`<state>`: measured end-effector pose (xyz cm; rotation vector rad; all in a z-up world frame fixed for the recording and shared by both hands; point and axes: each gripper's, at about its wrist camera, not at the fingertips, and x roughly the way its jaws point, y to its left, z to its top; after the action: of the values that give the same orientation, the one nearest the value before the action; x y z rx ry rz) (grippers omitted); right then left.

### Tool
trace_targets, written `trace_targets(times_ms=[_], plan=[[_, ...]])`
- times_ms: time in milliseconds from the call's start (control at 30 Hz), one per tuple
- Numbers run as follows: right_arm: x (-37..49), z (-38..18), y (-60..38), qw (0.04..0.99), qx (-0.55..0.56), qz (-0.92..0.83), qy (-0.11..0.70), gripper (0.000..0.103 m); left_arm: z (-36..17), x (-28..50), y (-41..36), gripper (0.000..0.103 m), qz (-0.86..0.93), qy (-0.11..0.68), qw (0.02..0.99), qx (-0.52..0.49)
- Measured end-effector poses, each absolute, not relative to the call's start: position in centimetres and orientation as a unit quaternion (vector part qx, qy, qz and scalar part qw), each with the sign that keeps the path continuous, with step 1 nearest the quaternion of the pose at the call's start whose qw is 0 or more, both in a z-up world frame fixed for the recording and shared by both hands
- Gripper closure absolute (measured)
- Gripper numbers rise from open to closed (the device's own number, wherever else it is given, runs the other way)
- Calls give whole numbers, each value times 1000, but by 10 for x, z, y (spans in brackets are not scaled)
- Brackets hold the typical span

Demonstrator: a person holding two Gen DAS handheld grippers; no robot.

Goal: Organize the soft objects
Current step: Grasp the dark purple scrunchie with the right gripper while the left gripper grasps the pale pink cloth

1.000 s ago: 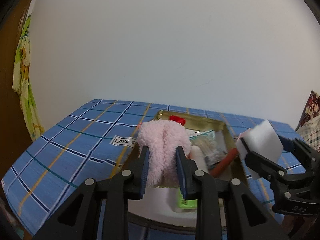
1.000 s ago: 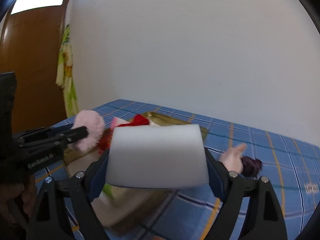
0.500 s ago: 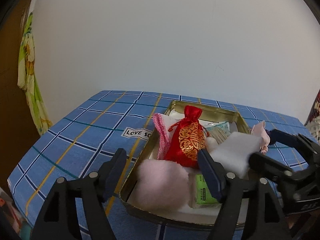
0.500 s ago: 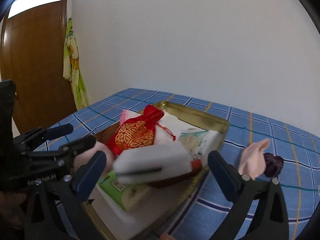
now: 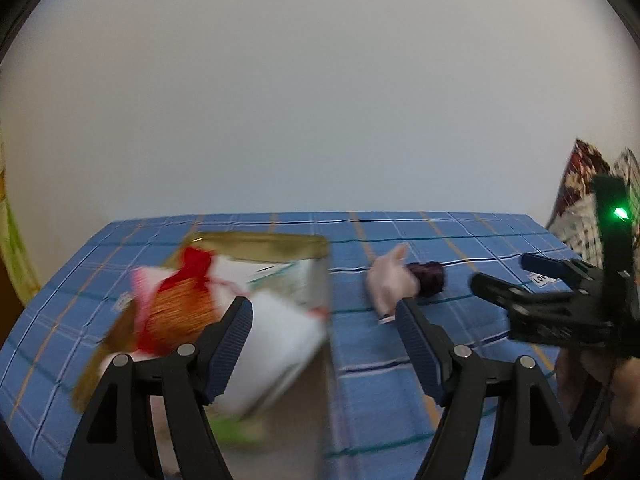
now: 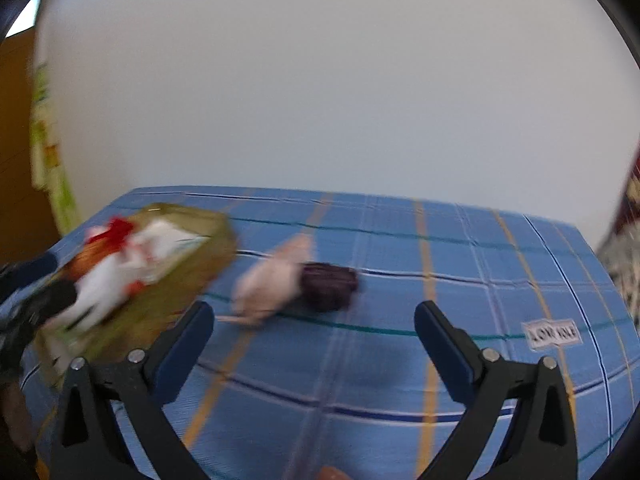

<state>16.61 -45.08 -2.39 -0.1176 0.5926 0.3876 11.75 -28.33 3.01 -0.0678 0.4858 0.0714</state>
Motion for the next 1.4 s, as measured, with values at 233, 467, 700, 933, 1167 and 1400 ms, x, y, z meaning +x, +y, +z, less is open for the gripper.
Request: trace_targets(times_ms=[233,467,700,933,1167,1400], plan=[[226,-41,-457,922,-40,166,348,20,31,171,-312,27,27,250,968,-29],[252,-57,-432,904,-56,183,382,21,21,199,-311,27,42,267,963,-11],[263,-72,-419,885,-54,204,414,32,17,207,-287,27,70,275,959,-16],[252,-70,-428,879,-23,236,413,67,19,208,-312,27,41,273,961,7],[243,-62,-456,894,8,215,394,69,9,221,-338,27,17,295,955,35],[238,-47,-460,923,-33,156,349,69,-7,251,-350,27,-4,339,940,46]])
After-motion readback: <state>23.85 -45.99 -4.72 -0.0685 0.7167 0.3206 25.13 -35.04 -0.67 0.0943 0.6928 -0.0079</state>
